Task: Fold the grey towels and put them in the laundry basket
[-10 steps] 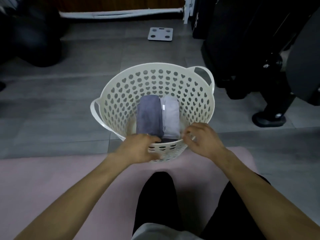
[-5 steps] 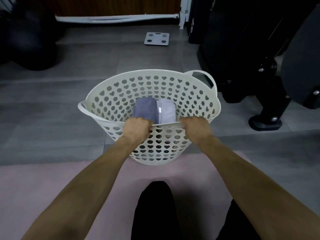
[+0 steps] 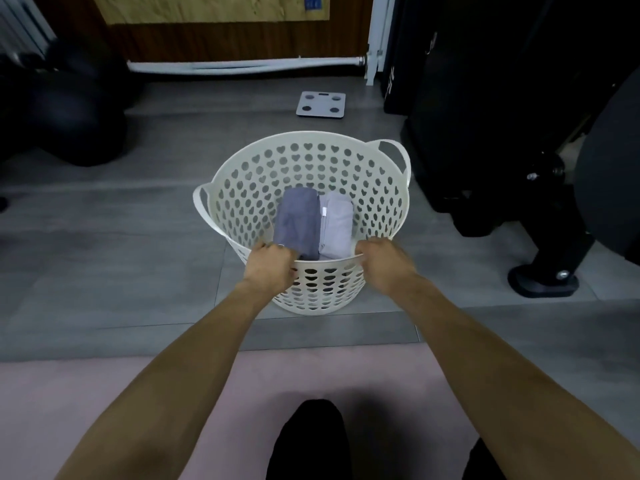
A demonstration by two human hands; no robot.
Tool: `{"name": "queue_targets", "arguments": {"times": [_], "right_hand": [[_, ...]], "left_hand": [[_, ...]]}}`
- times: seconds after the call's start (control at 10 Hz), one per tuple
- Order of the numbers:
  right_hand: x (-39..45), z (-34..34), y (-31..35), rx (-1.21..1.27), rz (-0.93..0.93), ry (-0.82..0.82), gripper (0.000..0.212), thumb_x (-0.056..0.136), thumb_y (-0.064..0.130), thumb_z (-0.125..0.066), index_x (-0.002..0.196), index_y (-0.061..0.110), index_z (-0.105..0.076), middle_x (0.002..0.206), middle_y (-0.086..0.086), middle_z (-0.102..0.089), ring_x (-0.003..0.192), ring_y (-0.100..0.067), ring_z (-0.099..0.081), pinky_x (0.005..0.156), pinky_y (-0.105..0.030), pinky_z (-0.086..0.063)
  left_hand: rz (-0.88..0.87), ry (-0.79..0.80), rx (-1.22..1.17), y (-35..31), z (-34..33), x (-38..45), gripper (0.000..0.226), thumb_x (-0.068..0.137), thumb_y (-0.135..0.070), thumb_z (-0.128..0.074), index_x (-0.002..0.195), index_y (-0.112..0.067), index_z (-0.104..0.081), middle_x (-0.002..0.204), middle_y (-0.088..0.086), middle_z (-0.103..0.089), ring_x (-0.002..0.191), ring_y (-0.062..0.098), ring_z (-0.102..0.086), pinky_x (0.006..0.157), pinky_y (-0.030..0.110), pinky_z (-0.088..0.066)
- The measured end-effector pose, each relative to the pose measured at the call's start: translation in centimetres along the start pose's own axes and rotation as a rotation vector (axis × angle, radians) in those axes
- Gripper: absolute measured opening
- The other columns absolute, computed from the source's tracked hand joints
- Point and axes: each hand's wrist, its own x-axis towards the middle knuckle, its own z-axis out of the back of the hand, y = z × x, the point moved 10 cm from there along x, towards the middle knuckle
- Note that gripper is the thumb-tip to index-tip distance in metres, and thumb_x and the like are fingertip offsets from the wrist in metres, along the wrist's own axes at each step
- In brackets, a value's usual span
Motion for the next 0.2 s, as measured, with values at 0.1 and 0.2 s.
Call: {"name": "queue_targets", "arguments": {"times": [0.1,0.2], "right_hand": [[-0.6,0.6,0.7,0.219,0.001,0.016,0.028,0.088,0.005,-0.057,0.115,0.011,-0.063,0.115,-0.006,-0.061,0.104,-0.024,-0.058,0.088,-0.034,-0.05],[-0.9,3.1,1.3,0.449,-0.012,-0.076,0.021,0.086,0.006,-0.06,0.105,0.012,-0.067,0.102,-0.003,-0.068,0.093,-0.018,-0.064,0.088,-0.038,-0.054]], "left_hand": [[-0.007,0.029,-0.234,1.1,-0.4,-1.1,0.021,0.083,-0.028,-0.064,0.103,-0.028,-0.07,0.096,-0.002,-0.073,0.095,0.02,-0.065,0.096,0.031,-0.042],[0.016,-0.117,-0.659,2.0,2.8,-2.1,0.017,0.081,-0.01,-0.067,0.09,-0.022,-0.076,0.088,-0.006,-0.074,0.08,0.01,-0.067,0.084,0.028,-0.054]]}}
